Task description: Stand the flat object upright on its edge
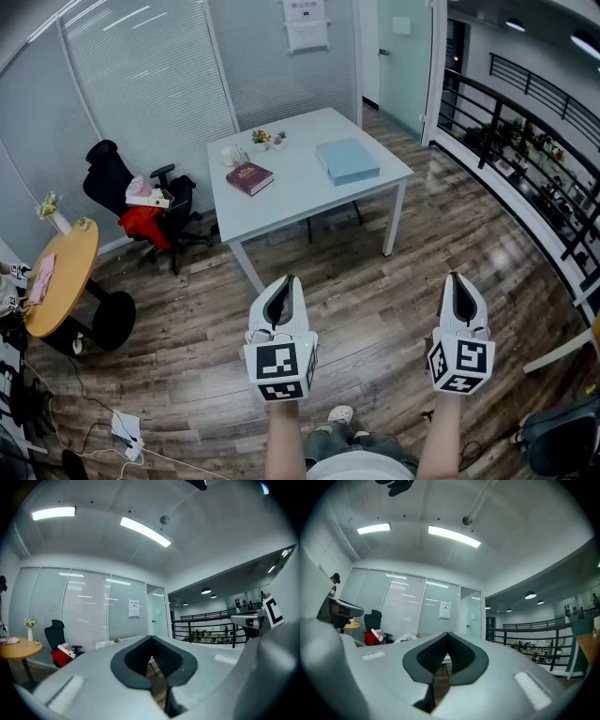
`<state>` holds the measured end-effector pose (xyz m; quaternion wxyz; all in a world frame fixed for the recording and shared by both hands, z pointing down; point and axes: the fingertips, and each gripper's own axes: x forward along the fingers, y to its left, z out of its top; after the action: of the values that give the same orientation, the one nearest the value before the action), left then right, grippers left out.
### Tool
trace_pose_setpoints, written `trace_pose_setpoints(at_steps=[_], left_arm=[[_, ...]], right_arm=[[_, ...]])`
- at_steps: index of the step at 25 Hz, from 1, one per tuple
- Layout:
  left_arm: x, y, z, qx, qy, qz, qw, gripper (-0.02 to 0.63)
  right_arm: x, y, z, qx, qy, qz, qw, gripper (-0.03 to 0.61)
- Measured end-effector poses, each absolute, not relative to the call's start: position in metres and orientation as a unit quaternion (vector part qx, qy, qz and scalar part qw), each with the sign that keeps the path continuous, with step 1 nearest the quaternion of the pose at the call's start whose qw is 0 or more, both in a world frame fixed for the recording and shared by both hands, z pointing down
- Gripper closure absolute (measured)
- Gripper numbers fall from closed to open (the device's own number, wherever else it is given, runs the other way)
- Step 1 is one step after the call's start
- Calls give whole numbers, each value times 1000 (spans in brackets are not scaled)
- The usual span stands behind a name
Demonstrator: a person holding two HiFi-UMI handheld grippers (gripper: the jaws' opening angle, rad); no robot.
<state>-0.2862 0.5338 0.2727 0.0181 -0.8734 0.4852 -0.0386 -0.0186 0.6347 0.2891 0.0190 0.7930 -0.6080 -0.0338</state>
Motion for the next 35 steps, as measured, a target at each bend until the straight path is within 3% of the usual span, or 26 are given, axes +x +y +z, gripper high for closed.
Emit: trace_pose_setpoints(at_steps=[16,19,21,24,26,30,35], left_arm=[[-279,505,293,-876,481,-42,6,612],[-279,492,296,-879,476,-44,6,612],[-277,481,296,-883,467,-45,7,549],[-278,463,295,-885,464,-41,8,367],[-280,452,295,-884,466,-38,10,296],[-279,433,296,-885,464,-46,5,267],[-275,417,304,-883,466,-53,-1,265]], right_arm=[[-7,611,303,797,-603,-23,8,557],[-6,599,307,796,-605,-18,2,523],[-9,589,307,790,-612,-23,4,465],[-14,571,307,785,-619,-30,3,376],[-17,560,308,783,-622,-26,-2,309],[-18,541,309,781,-624,-18,0,205],[-13,525,316,779,-628,-4,-3,187]])
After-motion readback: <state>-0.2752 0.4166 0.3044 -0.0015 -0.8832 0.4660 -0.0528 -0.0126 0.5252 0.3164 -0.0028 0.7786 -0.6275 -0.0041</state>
